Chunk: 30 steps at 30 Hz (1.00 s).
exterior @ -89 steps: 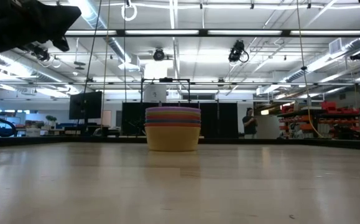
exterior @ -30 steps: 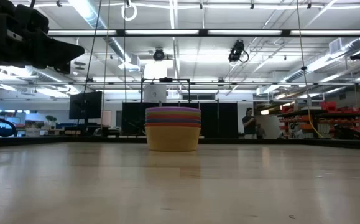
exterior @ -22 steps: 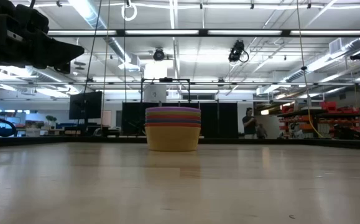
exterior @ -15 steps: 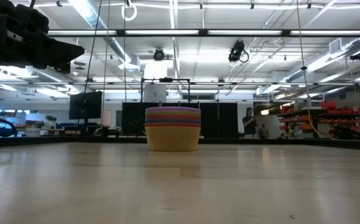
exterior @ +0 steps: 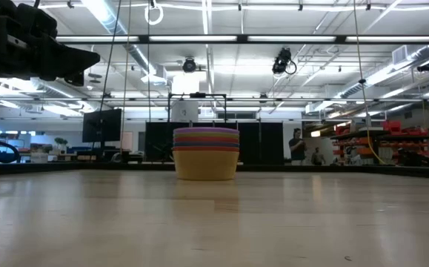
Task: Nest bowls inside each other
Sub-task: Return To Home Position
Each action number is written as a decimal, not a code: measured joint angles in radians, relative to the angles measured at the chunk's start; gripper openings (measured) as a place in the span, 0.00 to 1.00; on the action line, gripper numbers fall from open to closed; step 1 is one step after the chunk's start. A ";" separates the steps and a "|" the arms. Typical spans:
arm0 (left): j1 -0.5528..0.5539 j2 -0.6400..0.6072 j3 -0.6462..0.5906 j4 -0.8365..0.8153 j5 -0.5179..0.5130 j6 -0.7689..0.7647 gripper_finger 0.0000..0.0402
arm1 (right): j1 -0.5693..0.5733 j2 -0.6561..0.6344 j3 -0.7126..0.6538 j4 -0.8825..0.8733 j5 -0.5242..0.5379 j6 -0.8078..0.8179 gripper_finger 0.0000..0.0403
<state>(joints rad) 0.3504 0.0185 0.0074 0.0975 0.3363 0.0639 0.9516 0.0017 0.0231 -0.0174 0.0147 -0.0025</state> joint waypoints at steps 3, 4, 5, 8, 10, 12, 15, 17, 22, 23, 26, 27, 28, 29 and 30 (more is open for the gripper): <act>0.000 0.000 0.000 0.002 0.000 0.000 0.08 | 0.000 0.000 0.000 0.000 0.000 0.000 0.15; 0.000 0.000 0.000 0.004 0.000 0.000 0.08 | 0.000 0.000 0.000 0.000 0.000 0.000 0.15; 0.000 0.000 0.000 0.005 0.000 0.000 0.08 | 0.000 0.000 0.000 0.000 0.000 0.000 0.15; 0.000 0.000 0.000 0.006 0.000 0.000 0.09 | 0.000 0.000 0.000 0.000 0.000 0.000 0.15; 0.000 0.000 0.000 0.007 -0.001 0.000 0.09 | 0.000 0.000 0.000 0.000 0.000 0.000 0.15; 0.000 0.000 0.000 0.007 -0.001 0.000 0.08 | 0.000 0.000 0.000 0.000 0.000 0.000 0.15; 0.000 0.000 0.000 0.008 -0.002 0.000 0.06 | 0.000 0.000 0.000 0.000 0.000 0.000 0.15; 0.000 0.000 0.000 0.008 -0.002 0.000 0.06 | 0.000 0.000 0.000 0.000 0.000 0.000 0.15; 0.000 0.000 0.000 0.008 -0.002 0.000 0.07 | 0.000 0.000 0.000 0.000 0.000 0.000 0.15; 0.000 0.000 0.000 0.008 -0.002 0.000 0.08 | 0.000 0.000 0.000 0.000 0.000 0.000 0.15; 0.000 0.000 0.000 0.008 -0.002 0.000 0.09 | 0.000 0.000 0.000 0.000 0.000 0.000 0.15; 0.000 0.000 0.000 0.008 -0.002 0.000 0.09 | 0.000 0.000 0.000 0.000 0.000 0.000 0.15; 0.000 0.000 0.000 0.008 -0.002 0.000 0.09 | 0.000 0.000 0.000 0.000 0.000 0.000 0.15; 0.000 0.000 0.000 0.008 -0.002 0.000 0.09 | 0.000 0.000 0.000 0.000 0.000 0.000 0.15; 0.000 0.000 0.000 0.009 -0.002 0.000 0.08 | 0.000 0.000 0.000 0.000 0.000 0.000 0.15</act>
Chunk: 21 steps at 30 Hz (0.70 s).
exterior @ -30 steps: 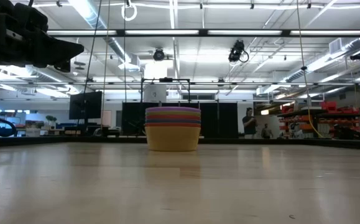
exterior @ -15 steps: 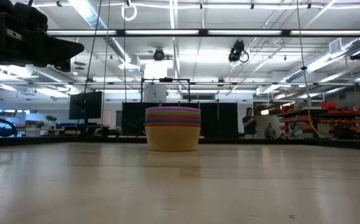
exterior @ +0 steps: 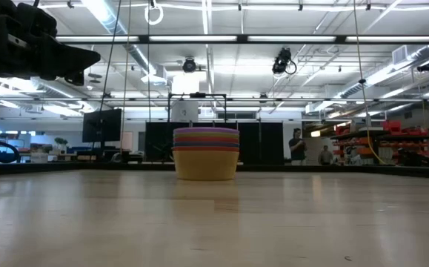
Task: Nest bowls inside each other
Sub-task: Return To Home Position
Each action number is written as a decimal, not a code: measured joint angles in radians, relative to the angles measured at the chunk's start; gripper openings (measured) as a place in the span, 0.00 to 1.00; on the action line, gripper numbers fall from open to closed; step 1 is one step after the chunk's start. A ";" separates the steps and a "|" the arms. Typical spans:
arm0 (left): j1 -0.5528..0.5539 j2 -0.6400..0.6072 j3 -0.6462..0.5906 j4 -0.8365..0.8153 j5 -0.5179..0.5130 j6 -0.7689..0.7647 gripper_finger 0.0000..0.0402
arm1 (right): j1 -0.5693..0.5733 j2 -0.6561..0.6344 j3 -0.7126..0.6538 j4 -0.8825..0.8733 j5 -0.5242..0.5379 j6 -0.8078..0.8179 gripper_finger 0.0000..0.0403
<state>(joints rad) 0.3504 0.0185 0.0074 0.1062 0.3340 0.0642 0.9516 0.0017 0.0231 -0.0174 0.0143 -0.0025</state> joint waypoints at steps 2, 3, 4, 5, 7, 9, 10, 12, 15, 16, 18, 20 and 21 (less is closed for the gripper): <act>0.000 0.000 0.000 0.000 0.000 0.000 0.08 | 0.000 0.000 0.000 0.000 0.000 0.000 0.15; 0.000 0.000 0.000 0.000 0.000 0.000 0.07 | 0.000 0.000 0.000 0.000 0.000 0.000 0.15; 0.000 0.000 0.000 0.000 0.000 0.000 0.07 | 0.000 0.000 0.000 0.000 0.000 0.000 0.15; 0.000 0.000 0.000 0.000 0.000 0.000 0.06 | 0.000 0.000 0.000 0.000 0.000 0.000 0.15; 0.000 0.000 0.000 0.000 0.000 0.000 0.06 | 0.000 0.000 0.000 0.000 0.000 0.000 0.15; 0.000 0.000 0.000 0.000 0.000 0.000 0.06 | 0.000 0.000 0.000 0.000 0.000 0.000 0.15; 0.000 0.000 0.000 0.000 0.000 0.000 0.06 | 0.000 0.000 0.000 0.000 0.000 0.000 0.15; 0.000 0.000 0.000 0.000 0.000 0.000 0.07 | 0.000 0.000 0.000 0.000 0.000 0.000 0.15; 0.000 0.000 0.000 0.000 0.000 0.000 0.09 | 0.000 0.000 0.000 0.000 0.000 0.000 0.15; 0.000 0.000 0.000 0.000 0.000 0.000 0.09 | 0.000 0.000 0.000 0.000 0.000 0.000 0.15; 0.000 0.000 0.000 0.000 0.000 0.000 0.09 | 0.000 0.000 0.000 0.000 0.000 0.000 0.15; 0.000 0.000 0.000 0.000 0.000 0.000 0.08 | 0.000 0.000 0.000 0.000 0.000 0.000 0.15; 0.000 0.000 0.000 0.000 0.000 0.000 0.08 | 0.000 0.000 0.000 0.000 0.000 0.000 0.15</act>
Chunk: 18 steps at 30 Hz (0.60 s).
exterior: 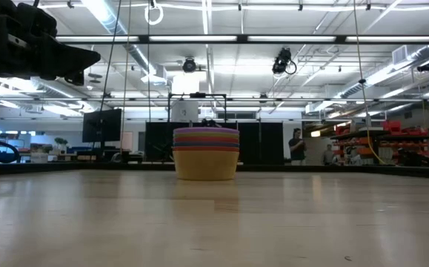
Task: Nest bowls inside each other
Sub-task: Return To Home Position
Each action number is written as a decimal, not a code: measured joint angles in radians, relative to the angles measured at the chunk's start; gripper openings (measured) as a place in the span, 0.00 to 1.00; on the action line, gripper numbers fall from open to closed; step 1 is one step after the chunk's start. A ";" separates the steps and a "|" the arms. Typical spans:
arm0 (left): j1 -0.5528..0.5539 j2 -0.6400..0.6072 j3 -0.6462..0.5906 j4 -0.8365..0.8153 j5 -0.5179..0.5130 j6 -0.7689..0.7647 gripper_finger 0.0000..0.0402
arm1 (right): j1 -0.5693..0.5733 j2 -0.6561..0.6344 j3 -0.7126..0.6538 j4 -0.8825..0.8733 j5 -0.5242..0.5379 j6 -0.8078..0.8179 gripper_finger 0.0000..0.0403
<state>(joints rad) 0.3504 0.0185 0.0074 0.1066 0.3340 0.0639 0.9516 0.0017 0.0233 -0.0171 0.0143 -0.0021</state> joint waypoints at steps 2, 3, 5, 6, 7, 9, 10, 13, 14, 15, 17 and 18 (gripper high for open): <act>0.000 0.000 0.000 0.000 0.000 0.000 0.07 | 0.000 0.000 0.000 0.000 0.000 0.000 0.15; 0.000 0.000 0.000 0.000 0.000 0.000 0.07 | 0.000 0.000 0.000 0.000 0.000 0.000 0.15; 0.000 0.000 0.000 0.000 0.000 0.000 0.06 | 0.000 0.000 0.000 0.000 0.000 0.000 0.15; 0.000 0.000 0.000 0.000 0.000 0.000 0.06 | 0.000 0.000 0.000 0.000 0.000 0.000 0.15; 0.000 0.000 0.000 0.000 0.000 0.000 0.06 | 0.000 0.000 0.000 0.000 0.000 0.000 0.15; 0.000 0.000 0.000 0.000 0.000 0.000 0.06 | 0.000 0.000 0.000 0.000 0.000 0.000 0.15; 0.000 0.000 0.000 0.000 0.000 0.000 0.07 | 0.000 0.000 0.000 0.000 0.000 0.000 0.15; 0.000 0.000 0.000 0.000 0.000 0.000 0.08 | 0.000 0.000 0.000 0.000 0.000 0.000 0.15; 0.000 0.000 0.000 0.000 0.000 0.000 0.09 | 0.000 0.000 0.000 0.000 0.000 0.000 0.15; 0.000 0.000 0.000 0.000 0.000 0.000 0.09 | 0.000 0.000 0.000 0.000 0.000 0.000 0.15; 0.000 0.000 0.000 0.000 0.000 0.000 0.09 | 0.000 0.000 0.000 0.000 0.000 0.000 0.15; 0.000 0.000 0.000 0.000 0.000 0.000 0.09 | 0.000 0.000 0.000 0.000 0.000 0.000 0.15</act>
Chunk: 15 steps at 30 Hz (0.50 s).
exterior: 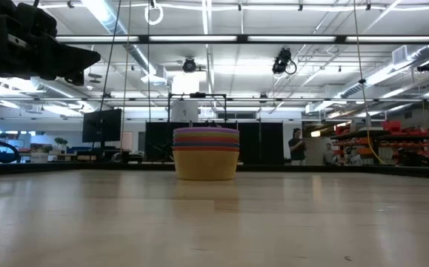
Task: Nest bowls inside each other
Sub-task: Return To Home Position
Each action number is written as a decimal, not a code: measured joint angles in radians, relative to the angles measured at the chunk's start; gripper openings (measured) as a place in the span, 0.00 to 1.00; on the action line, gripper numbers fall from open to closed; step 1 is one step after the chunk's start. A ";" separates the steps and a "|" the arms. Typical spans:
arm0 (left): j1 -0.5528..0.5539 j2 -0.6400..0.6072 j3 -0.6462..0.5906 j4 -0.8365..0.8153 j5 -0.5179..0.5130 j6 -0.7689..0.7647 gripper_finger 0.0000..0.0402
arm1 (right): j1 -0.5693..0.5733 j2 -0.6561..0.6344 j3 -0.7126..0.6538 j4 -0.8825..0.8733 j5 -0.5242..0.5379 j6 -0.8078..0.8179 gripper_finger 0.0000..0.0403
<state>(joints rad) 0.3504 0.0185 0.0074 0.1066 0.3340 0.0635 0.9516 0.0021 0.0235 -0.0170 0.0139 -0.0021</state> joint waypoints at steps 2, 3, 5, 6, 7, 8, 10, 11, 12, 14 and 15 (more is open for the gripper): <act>0.000 0.000 0.000 0.000 0.000 0.000 0.08 | 0.000 0.000 0.000 0.000 0.000 0.000 0.15; 0.000 0.000 0.000 0.000 0.000 0.000 0.07 | 0.000 0.000 0.000 0.000 0.000 0.000 0.15; 0.000 0.000 0.000 0.000 0.000 0.000 0.07 | 0.000 0.000 0.000 0.000 0.000 0.000 0.15; 0.000 0.000 0.000 0.000 0.000 0.000 0.06 | 0.000 0.000 0.000 0.000 0.000 0.000 0.15; 0.000 0.000 0.000 0.000 0.000 0.000 0.06 | 0.000 0.000 0.000 0.000 0.000 0.000 0.15; 0.000 0.000 0.000 0.000 0.000 0.000 0.06 | 0.000 0.000 0.000 0.000 0.000 0.000 0.15; 0.000 0.000 0.000 0.000 0.000 0.000 0.06 | 0.000 0.000 0.000 0.000 0.000 0.000 0.15; 0.000 0.000 0.000 0.000 0.000 0.000 0.07 | 0.000 0.000 0.000 0.000 0.000 0.000 0.15; 0.000 0.000 0.000 0.000 0.000 0.000 0.07 | 0.000 0.000 0.000 0.000 0.000 0.000 0.15; 0.000 0.000 0.000 0.000 0.000 0.000 0.08 | 0.000 0.000 0.000 0.000 0.000 0.000 0.15; 0.000 0.000 0.000 0.000 0.000 0.000 0.08 | 0.000 0.000 0.000 0.000 0.000 0.000 0.15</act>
<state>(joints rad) 0.3504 0.0185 0.0074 0.1066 0.3340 0.0635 0.9516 0.0021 0.0235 -0.0172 0.0141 -0.0021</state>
